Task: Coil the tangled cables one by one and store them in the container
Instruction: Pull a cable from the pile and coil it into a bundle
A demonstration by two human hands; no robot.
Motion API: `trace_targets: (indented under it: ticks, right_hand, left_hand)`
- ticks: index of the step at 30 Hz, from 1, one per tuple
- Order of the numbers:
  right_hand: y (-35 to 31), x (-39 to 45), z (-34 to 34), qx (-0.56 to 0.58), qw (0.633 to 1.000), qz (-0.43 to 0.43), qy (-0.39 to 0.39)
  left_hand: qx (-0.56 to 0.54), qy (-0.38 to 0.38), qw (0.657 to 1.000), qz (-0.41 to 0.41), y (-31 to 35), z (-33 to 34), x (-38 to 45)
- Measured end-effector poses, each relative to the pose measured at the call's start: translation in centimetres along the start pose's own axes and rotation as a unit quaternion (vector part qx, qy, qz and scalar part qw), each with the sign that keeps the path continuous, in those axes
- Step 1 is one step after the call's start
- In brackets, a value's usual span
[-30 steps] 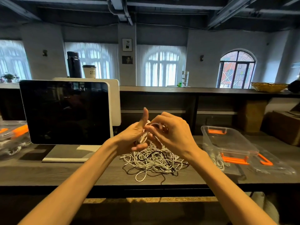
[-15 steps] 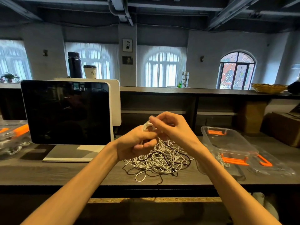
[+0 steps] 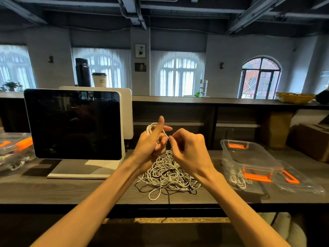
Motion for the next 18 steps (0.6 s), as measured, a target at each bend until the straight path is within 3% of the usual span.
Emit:
trace_targets:
  ticks: [7,9,14,16,18]
  right_hand:
    - [0.2,-0.2,0.8,0.043,0.998,0.026,-0.023]
    - [0.4,-0.7,0.9,0.049,0.998,0.035,-0.015]
    - [0.1,-1.5,1.8,-0.001,0.999,0.025,-0.026]
    - [0.2,-1.4,2.2,-0.035,0.997,0.036,-0.056]
    - [0.3,-1.2,2.5,-0.066,0.99,0.043,-0.115]
  left_hand:
    - [0.043,0.064,0.997,0.028,0.9,-0.7,0.2]
    - [0.006,0.077,0.997,0.028,1.5,-1.0,0.4]
    - [-0.209,0.06,0.976,0.024,1.7,-0.7,0.5]
    - [-0.22,0.05,0.974,0.024,1.7,-0.4,0.4]
    - [-0.161,0.017,0.987,0.021,1.5,-0.2,0.5]
Point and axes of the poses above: each hand's wrist, its own x-axis towards the middle knuckle, its own z-axis out of the palm, y = z × x, the point moved 4 cm from there along x, towards the middle knuckle, and after that the axes turned 10 degrees about -y, right-handed, at the moved point
